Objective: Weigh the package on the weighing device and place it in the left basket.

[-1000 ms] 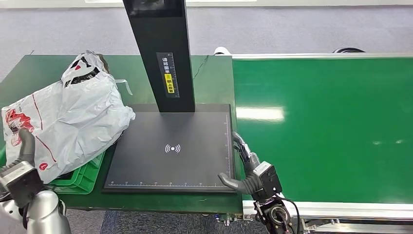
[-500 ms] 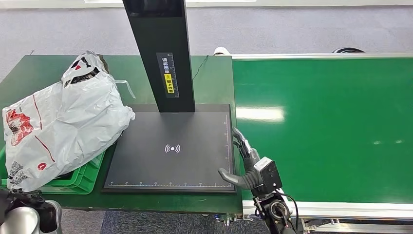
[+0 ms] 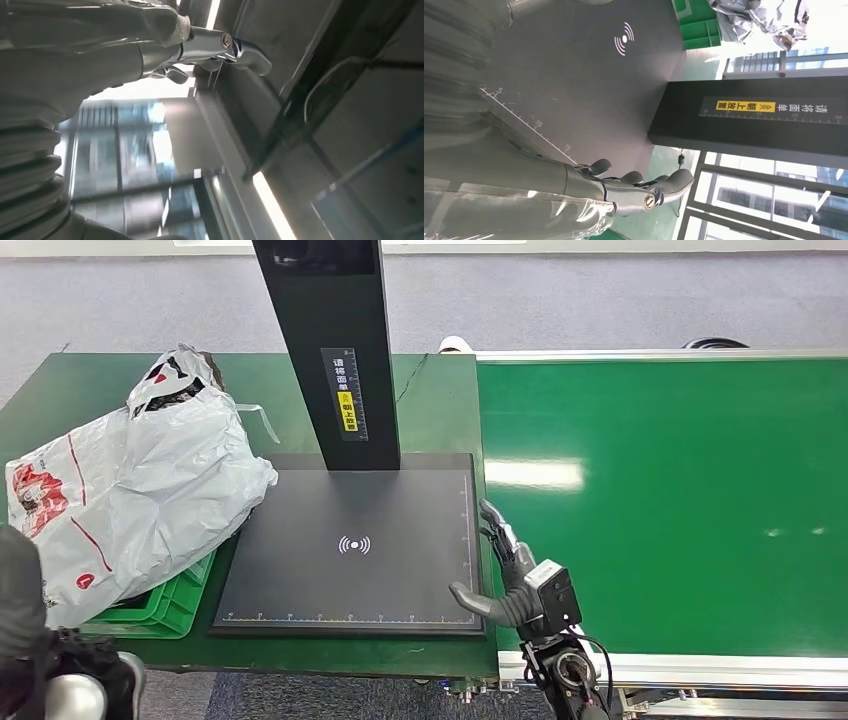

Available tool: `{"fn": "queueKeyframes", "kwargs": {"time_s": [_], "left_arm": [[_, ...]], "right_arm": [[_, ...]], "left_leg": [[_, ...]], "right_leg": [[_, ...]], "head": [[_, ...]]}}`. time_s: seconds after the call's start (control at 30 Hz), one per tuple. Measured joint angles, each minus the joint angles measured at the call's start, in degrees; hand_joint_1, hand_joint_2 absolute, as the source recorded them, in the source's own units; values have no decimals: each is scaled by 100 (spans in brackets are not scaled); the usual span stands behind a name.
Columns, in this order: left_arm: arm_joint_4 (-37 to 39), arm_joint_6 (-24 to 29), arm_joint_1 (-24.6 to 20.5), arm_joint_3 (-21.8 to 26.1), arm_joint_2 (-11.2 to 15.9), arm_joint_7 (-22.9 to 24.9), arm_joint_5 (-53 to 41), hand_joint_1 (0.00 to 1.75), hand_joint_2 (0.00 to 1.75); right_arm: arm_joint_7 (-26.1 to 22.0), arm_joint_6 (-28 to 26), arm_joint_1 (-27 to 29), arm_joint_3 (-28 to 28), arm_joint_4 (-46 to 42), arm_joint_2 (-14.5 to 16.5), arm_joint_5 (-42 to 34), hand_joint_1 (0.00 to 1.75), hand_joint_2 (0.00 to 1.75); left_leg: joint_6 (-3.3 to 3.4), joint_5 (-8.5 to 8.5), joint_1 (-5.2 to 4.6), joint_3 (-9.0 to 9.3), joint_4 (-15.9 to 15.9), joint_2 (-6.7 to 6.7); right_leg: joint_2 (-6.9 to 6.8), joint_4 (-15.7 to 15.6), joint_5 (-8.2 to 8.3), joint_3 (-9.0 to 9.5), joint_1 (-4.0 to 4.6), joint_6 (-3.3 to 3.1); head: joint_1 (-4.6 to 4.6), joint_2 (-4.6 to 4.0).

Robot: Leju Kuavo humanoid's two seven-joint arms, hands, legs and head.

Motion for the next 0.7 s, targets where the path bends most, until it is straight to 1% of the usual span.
{"fn": "queueKeyframes", "kwargs": {"time_s": [0.07, 0.1, 0.13, 0.2, 0.27, 0.3, 0.37, 0.43, 0.53, 0.6, 0.7], "left_arm": [[94, -223, 34, -599, 197, 0, 449, 0, 175], [158, -489, 42, -868, 278, 1, 700, 0, 175], [232, -850, 51, -1104, 330, 1, 919, 0, 175], [415, -1809, 72, -1433, 371, 1, 1232, 0, 175], [683, -2828, 102, -1638, 363, 1, 1331, 0, 175], [844, -3249, 118, -1721, 348, 7, 1345, 0, 175], [1181, -3833, 143, -1845, 289, 76, 1415, 0, 175], [1499, -4236, 145, -1910, 229, 256, 1556, 0, 175], [2017, -4766, 118, -1944, 168, 666, 1671, 0, 175], [2384, -4999, 86, -1954, 135, 862, 1627, 0, 175], [2872, -5251, 50, -1962, 104, 995, 1523, 0, 175]], "right_arm": [[-15, -18, 10, -3, -25, -6, -2, 0, 175], [-27, -10, 20, -6, -50, -9, -22, 0, 175], [-42, 16, 32, -10, -84, -10, -66, 0, 175], [-64, 124, 64, -33, -164, -12, -216, 0, 175], [-86, 225, 105, -60, -236, -12, -337, 0, 175], [-103, 242, 127, -68, -265, -12, -354, 0, 175], [-162, 186, 172, -77, -320, -12, -295, 0, 175], [-219, 102, 213, -87, -377, -12, -194, 0, 175], [-273, 41, 267, -99, -456, -12, -94, 0, 175], [-349, -20, 306, -110, -491, -12, -61, 0, 175], [-457, -131, 363, -153, -556, -8, -40, 0, 175]], "left_leg": [[0, 0, 0, 0, 1, 0], [0, 0, 0, 0, 1, 0], [0, 0, 0, 0, 1, 0], [0, 0, 0, 1, 1, 2], [0, 0, 0, 2, 1, 2], [0, 0, 0, 2, 1, 2], [0, -1, -1, 1, 1, 3], [1, -1, 0, 1, 1, 2], [1, -1, 0, 1, 0, 2], [1, -1, 0, 1, 0, 3], [1, -1, 0, 1, 0, 3]], "right_leg": [[0, -1, 0, 0, -1, 0], [0, -1, 0, 1, -1, 0], [1, -1, 0, 1, -1, 0], [2, -1, 0, 1, -1, 0], [3, -1, 0, 1, -1, 0], [3, -1, 0, 1, -1, 0], [3, -1, 0, 0, -1, 0], [3, -2, 0, 0, -1, 0], [3, -2, 0, -1, -1, 0], [3, -2, 0, -1, -1, 0], [3, -2, 0, 0, -1, 0]], "head": [[-1, 0], [-1, 0], [-1, 0], [-1, 0], [-2, 0], [-1, 0], [-1, 0], [-1, 0], [-2, 0], [-1, 0], [-1, 0]]}}
